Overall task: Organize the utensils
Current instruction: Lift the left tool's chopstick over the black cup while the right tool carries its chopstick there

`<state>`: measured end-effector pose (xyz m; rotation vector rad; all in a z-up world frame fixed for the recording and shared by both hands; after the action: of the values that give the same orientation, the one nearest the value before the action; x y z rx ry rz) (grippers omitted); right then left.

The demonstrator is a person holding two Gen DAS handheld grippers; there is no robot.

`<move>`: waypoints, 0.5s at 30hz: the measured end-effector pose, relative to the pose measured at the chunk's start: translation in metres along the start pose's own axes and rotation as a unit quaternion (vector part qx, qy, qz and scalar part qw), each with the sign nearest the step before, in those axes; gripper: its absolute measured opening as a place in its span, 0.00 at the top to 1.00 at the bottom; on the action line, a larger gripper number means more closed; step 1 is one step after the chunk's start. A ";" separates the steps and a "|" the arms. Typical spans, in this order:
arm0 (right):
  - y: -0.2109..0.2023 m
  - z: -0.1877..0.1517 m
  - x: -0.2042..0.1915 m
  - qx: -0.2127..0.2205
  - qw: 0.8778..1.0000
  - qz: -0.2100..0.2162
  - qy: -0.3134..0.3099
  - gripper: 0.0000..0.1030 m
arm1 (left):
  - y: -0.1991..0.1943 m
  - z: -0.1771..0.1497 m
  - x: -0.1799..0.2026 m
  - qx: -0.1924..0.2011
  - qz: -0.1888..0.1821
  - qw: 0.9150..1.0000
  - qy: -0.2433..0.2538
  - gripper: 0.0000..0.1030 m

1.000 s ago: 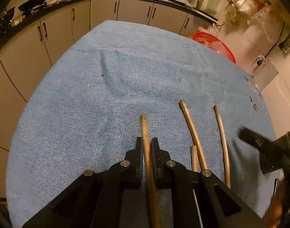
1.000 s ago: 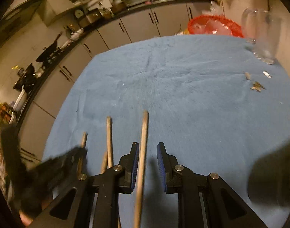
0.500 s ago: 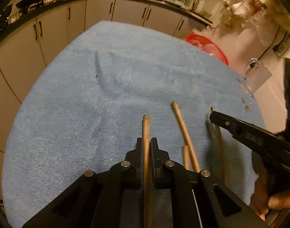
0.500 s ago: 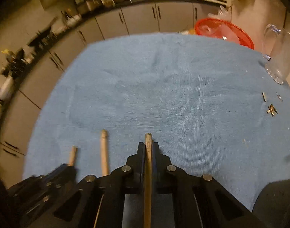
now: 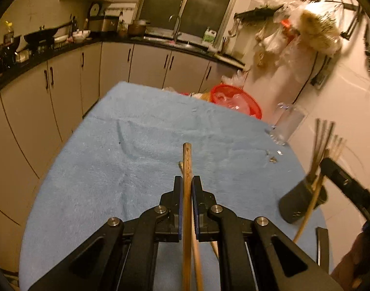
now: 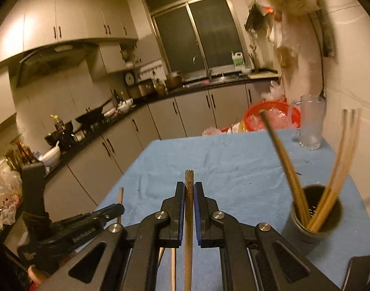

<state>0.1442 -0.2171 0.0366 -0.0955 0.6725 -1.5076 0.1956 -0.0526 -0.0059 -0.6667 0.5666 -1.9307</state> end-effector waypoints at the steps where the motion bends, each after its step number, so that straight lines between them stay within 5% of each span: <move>1: -0.007 -0.001 -0.001 0.005 1.000 0.002 0.001 0.93 | -0.007 0.001 0.003 0.006 0.002 1.000 0.004 0.93; 15: -0.079 -0.002 0.014 0.064 0.998 0.019 0.011 0.93 | -0.067 0.002 0.031 0.033 0.001 0.999 0.026 0.93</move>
<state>0.0728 -0.2373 0.0664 0.0303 0.5906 -1.5125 0.1422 -0.0529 0.0447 -0.5742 0.5333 -1.9612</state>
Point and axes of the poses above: each gripper's, at about its wrist camera, not at the fingertips, and y roughly the way its jaws point, x to its right, z to its top, the point moved 8 cm from there along y, roughly the way its jaws point, and after that the axes turned 5 degrees about y, right-handed, at the moved point
